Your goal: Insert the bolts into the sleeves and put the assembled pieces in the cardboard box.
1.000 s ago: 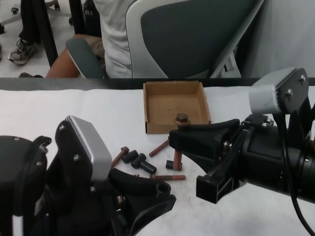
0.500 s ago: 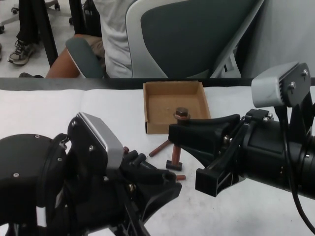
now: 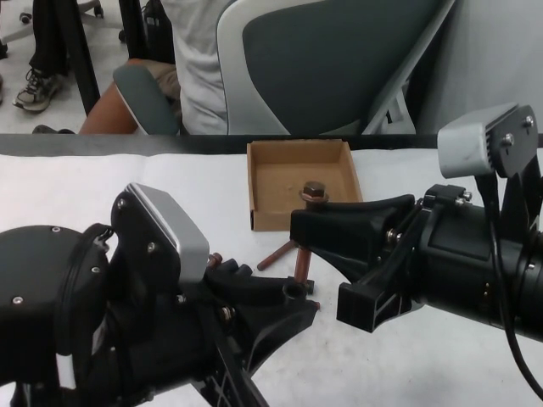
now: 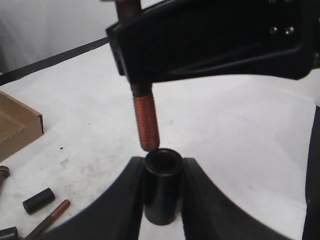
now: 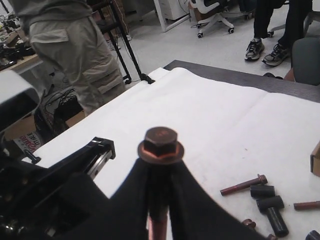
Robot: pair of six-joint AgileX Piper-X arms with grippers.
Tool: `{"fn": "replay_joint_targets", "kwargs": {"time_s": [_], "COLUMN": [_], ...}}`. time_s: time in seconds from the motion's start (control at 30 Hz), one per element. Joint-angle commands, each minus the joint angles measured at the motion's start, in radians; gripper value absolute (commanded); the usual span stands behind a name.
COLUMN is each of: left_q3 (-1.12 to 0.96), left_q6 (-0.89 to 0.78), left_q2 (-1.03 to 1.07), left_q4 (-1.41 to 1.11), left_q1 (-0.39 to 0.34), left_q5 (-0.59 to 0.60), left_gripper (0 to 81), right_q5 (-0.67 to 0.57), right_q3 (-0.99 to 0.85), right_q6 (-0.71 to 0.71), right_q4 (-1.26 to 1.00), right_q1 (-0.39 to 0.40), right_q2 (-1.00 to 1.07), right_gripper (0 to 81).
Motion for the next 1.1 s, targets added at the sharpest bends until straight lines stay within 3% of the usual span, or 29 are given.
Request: {"fn": "replay_joint_targets", "kwargs": {"time_s": [0.0,1.07], "left_q3": [-0.001,-0.004], "left_q6": [-0.008,-0.046], "left_q2": [0.016,0.057], "left_q4": [-0.025,-0.134], "left_q1": [0.001,0.001], "left_q5": [-0.005,-0.103], "left_gripper": [0.8,0.8], "right_q5": [-0.006,-0.006], "right_q3": [-0.016,-0.016], "right_q6": [0.004,-0.005], "right_q4": [-0.025,-0.043], "right_q1": [-0.001,-0.001], "right_q2": [0.0,0.0], "right_gripper": [0.3,0.3]}}
